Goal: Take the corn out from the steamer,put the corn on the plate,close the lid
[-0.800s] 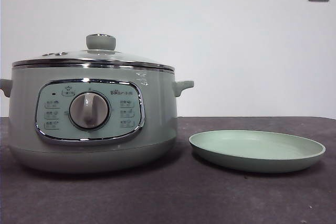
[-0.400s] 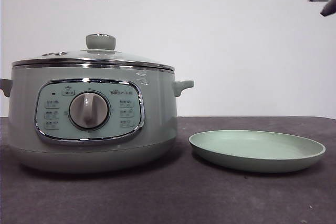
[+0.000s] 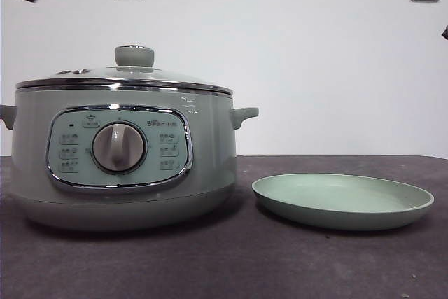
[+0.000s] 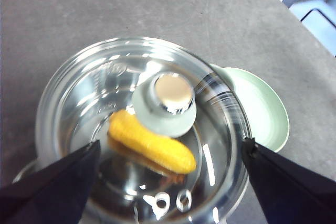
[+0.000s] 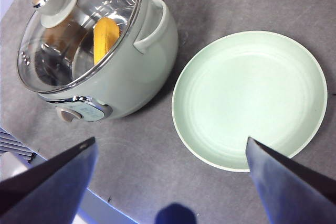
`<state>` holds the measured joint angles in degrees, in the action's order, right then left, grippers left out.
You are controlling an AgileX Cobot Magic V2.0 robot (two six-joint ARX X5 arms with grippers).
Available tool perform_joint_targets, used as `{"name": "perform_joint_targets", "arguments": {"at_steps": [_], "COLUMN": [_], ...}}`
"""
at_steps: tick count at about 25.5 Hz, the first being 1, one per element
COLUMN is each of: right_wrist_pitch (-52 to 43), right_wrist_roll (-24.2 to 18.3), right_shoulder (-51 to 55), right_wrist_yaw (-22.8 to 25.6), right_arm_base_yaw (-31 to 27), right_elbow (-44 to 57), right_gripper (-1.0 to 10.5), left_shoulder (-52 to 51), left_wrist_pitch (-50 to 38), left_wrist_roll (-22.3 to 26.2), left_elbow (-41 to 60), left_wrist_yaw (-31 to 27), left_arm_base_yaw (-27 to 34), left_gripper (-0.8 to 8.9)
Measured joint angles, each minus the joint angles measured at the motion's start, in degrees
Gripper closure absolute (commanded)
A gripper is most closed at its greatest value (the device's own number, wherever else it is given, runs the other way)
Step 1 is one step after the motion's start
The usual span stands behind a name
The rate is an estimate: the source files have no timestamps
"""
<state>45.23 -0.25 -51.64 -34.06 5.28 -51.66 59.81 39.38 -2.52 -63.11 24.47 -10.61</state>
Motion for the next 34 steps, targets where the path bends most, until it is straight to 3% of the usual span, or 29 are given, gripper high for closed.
{"name": "perform_joint_targets", "arguments": {"at_steps": [9, 16, 21, 25, 28, 34], "right_wrist_pitch": [-0.02, 0.0, -0.09, -0.24, -0.26, -3.78], "right_wrist_roll": [0.46, 0.46, 0.46, 0.48, 0.48, 2.03], "right_shoulder": [-0.02, -0.04, -0.04, -0.04, -0.04, -0.04], "right_wrist_yaw": [0.02, 0.07, 0.11, 0.13, 0.13, 0.09], "right_arm_base_yaw": [0.0, 0.0, 0.0, 0.0, 0.0, 0.44], "right_elbow": [0.0, 0.0, 0.0, 0.0, 0.0, 0.0], "right_gripper": [4.7, 4.7, 4.7, 4.7, 4.7, 4.7], "left_shoulder": [11.34, 18.69, 20.83, 20.85, 20.83, 20.83], "left_wrist_pitch": [-4.81, -8.41, -8.66, -8.59, -8.22, -9.29], "left_wrist_roll": [0.15, 0.63, 0.72, 1.22, 2.12, 2.54], "left_elbow": [-5.01, -5.6, -5.6, -5.6, -5.68, -5.6], "left_wrist_yaw": [-12.04, -17.64, -18.14, -18.14, -18.64, -18.86], "left_arm_base_yaw": [-10.05, -13.55, -14.23, -14.84, -14.84, -14.84], "left_gripper": [3.75, 3.75, 3.82, 6.67, 8.28, 8.22]}}
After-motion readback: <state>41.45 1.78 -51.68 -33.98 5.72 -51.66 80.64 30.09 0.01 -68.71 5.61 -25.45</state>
